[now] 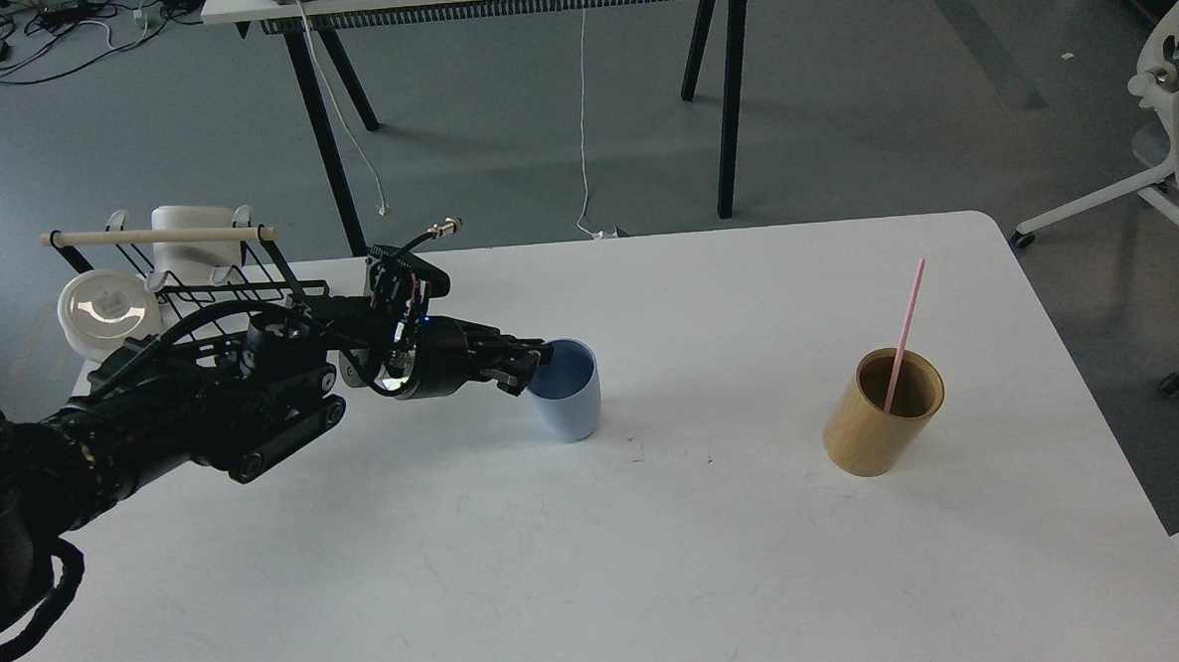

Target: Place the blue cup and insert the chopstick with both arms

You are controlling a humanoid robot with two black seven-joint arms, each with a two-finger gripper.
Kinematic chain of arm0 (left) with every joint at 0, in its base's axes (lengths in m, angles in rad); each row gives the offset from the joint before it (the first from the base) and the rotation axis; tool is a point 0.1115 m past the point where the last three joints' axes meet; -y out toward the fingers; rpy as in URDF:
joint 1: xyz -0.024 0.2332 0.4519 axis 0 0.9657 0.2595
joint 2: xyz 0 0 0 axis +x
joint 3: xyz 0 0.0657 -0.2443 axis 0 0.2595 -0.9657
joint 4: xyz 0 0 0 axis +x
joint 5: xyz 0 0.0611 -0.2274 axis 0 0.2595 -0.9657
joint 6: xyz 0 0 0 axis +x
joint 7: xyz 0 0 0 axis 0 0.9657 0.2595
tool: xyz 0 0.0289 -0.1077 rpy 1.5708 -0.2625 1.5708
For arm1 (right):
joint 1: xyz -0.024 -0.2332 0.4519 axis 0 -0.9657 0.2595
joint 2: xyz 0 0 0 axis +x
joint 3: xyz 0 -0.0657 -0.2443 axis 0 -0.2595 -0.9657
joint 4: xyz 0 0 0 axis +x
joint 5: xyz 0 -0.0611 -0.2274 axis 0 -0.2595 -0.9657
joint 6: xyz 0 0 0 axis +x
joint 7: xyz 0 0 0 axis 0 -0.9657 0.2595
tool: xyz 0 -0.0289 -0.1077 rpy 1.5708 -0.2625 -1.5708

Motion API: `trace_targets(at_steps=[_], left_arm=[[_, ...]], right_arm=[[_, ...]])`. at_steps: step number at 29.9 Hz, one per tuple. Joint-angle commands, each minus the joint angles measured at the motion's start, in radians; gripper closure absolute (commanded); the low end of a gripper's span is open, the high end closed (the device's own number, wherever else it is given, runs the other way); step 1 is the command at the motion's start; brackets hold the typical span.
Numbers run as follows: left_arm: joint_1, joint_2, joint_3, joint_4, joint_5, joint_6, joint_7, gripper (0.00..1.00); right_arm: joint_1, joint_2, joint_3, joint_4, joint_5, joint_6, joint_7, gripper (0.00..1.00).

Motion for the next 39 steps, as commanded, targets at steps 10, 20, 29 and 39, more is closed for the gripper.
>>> trace_targets(at_steps=[10,20,29,39], left_arm=[[0.000,0.099,-0.111,-0.180,-0.132,-0.051,0.000,0.19],[0.000,0.133,-0.262,-0.217,-0.385,-0.200,0.000,0.07],[0.040,0.233,-0.467,-0.262,-0.697,-0.362,0.000,0.05],[0.212,0.310,-0.683,-0.275,-0.844,-0.362,0.000,0.03]], right_arm=[[0.000,0.003,-0.006,0.005,0.000,0.000,0.000,0.02],[-0.014,0.012,-0.011,0.025,0.002,0.000,0.000,0.01],[-0.043,0.005,-0.009,0.097,0.000,0.000,0.000,0.01],[-0.057,0.001,-0.009,0.123,-0.017,0.000,0.000,0.01]])
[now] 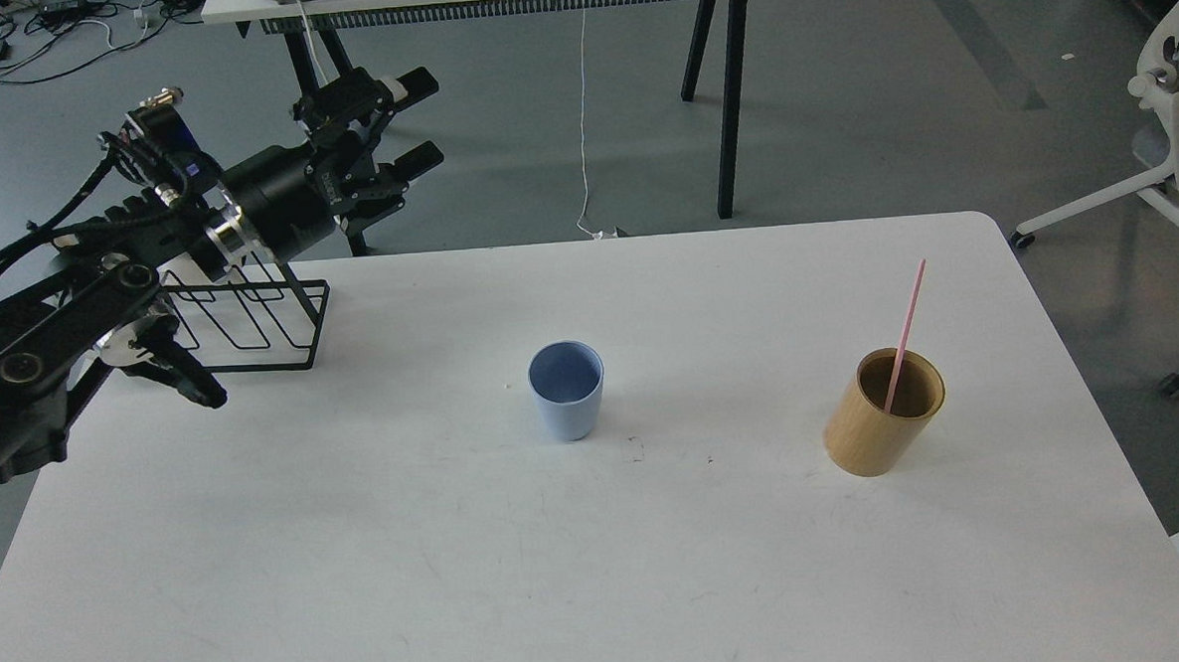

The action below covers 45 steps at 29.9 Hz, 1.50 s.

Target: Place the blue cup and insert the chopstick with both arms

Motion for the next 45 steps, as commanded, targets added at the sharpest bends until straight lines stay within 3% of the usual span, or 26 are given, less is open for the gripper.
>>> trace_targets(at_steps=[1,9,15,23,40,45], left_arm=[[0.061,0.006,-0.060,0.001,-0.008,0.000,0.000,0.03],[0.069,0.019,-0.063,0.001,-0.009,0.000,0.000,0.02],[0.069,0.019,-0.068,-0.001,-0.011,0.000,0.000,0.02],[0.070,0.017,-0.071,-0.005,-0.014,0.000,0.000,0.02],[0.084,0.016,-0.063,-0.007,-0.025,0.000,0.000,0.02],[0.088,0.013,-0.063,-0.007,-0.023,0.000,0.000,0.02]], right_arm=[[0.001,-0.002,-0.003,0.003,-0.013,0.000,0.000,0.01],[0.038,-0.034,0.000,0.021,-0.142,0.000,0.000,0.01],[0.061,-0.132,0.002,0.162,-0.236,0.000,0.000,0.01],[0.058,-0.137,-0.001,0.316,-0.400,0.000,0.000,0.01],[0.032,-0.263,-0.012,0.537,-0.593,-0.180,0.000,0.01],[0.030,-0.318,-0.063,0.635,-0.676,-0.315,0.000,0.01]])
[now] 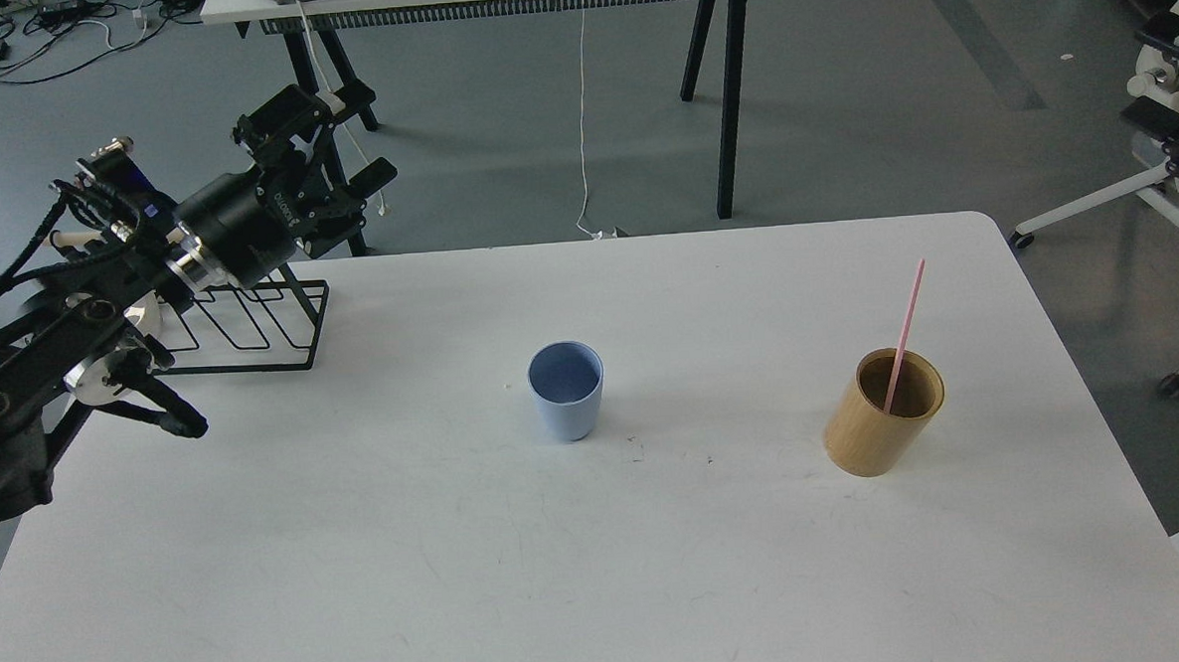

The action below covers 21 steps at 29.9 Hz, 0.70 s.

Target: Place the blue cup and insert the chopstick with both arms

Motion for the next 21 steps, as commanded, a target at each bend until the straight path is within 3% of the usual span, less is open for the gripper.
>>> trace_targets(at_steps=[1,14,21], left_arm=[[0.003,-0.002,0.000,0.000,0.003,0.000,0.000,0.02],[0.016,0.002,-0.005,0.000,0.006,0.000,0.000,0.02],[0.035,-0.009,0.000,-0.002,0.006,0.000,0.000,0.01]], right_arm=[[0.000,-0.049,-0.034,0.073,-0.059,-0.110,0.000,0.01],[0.000,-0.101,-0.180,0.170,-0.348,-0.355,0.000,0.01],[-0.002,-0.067,-0.239,0.173,-0.534,-0.385,0.000,0.01]])
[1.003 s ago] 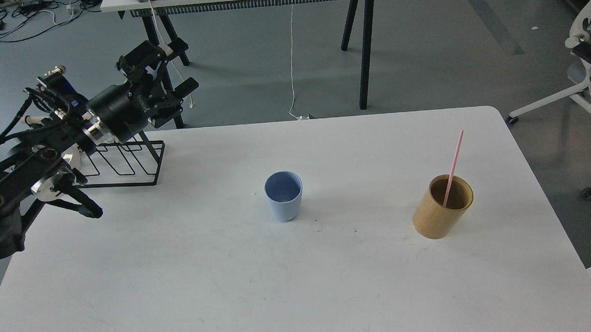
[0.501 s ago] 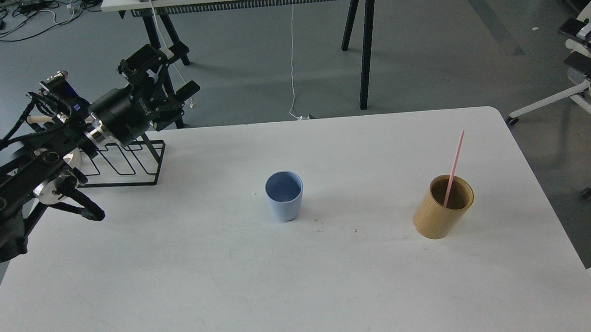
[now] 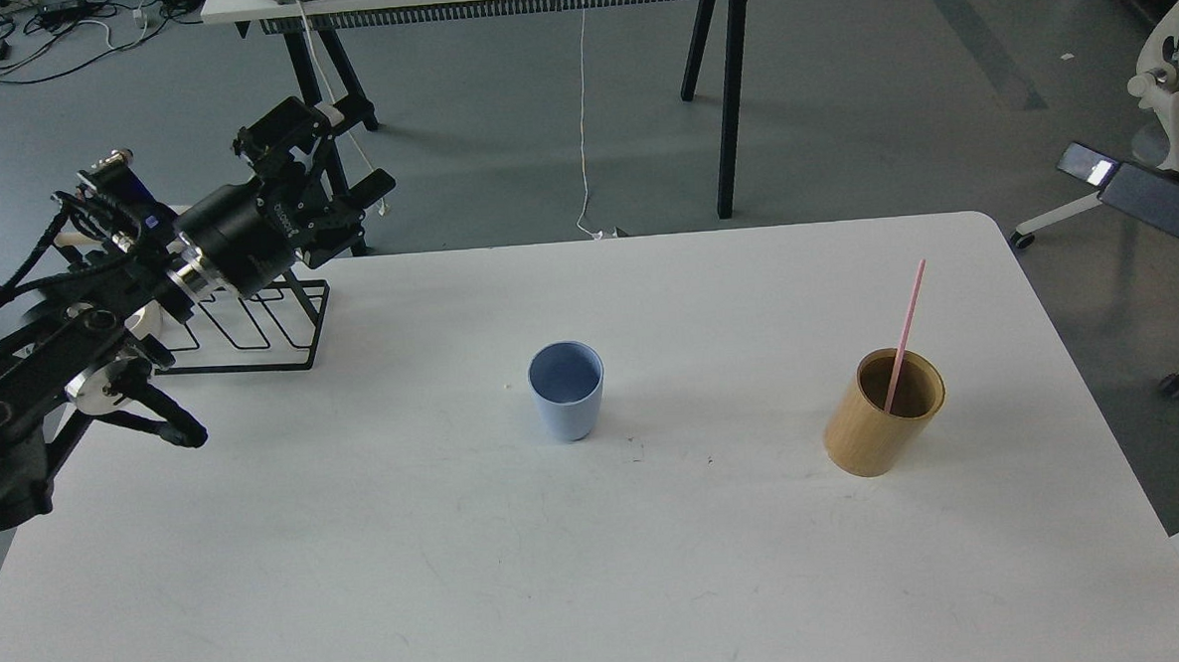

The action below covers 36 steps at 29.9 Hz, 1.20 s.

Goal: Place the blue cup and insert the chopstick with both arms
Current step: 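Reach the right gripper to the pink straw in the tan cup, then grasp the pink straw and pull it up out of the tan cup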

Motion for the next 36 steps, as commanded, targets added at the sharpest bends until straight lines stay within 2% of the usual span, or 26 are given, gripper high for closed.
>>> trace_targets(at_steps=[1,4,9,16,19,21,25,26,32,36], left_arm=[[0.017,-0.007,0.003,-0.002,0.000,0.000,0.000,0.01],[0.026,-0.010,0.008,-0.002,0.002,0.000,0.000,0.01],[0.046,-0.010,0.009,-0.002,0.002,0.000,0.000,0.01],[0.063,-0.010,0.005,-0.002,0.002,0.000,0.000,0.01],[0.066,-0.010,0.002,-0.002,0.002,0.000,0.000,0.01],[0.068,-0.010,0.002,-0.002,0.002,0.000,0.000,0.01],[0.077,-0.009,0.000,-0.002,0.002,0.000,0.000,0.01],[0.078,-0.009,0.000,-0.002,0.003,0.000,0.000,0.01],[0.081,-0.006,-0.001,0.000,0.003,0.000,0.000,0.01],[0.081,-0.006,-0.003,0.000,0.003,0.000,0.000,0.01]], right_arm=[[0.000,0.035,-0.051,-0.003,-0.067,-0.011,0.000,0.01],[0.000,0.098,-0.129,-0.012,-0.078,-0.034,0.000,0.01],[0.000,0.233,-0.226,-0.122,-0.080,-0.145,0.000,0.01],[0.000,0.359,-0.230,-0.239,-0.078,-0.148,0.000,0.04],[-0.002,0.404,-0.232,-0.276,-0.078,-0.146,0.000,0.09],[0.000,0.439,-0.232,-0.297,-0.078,-0.148,0.000,0.18],[0.005,0.470,-0.232,-0.311,-0.078,-0.151,0.000,0.54],[0.006,0.470,-0.232,-0.311,-0.078,-0.151,0.000,0.60],[0.011,0.458,-0.230,-0.308,-0.078,-0.152,0.000,0.85],[0.011,0.447,-0.221,-0.308,-0.075,-0.154,0.000,0.98]])
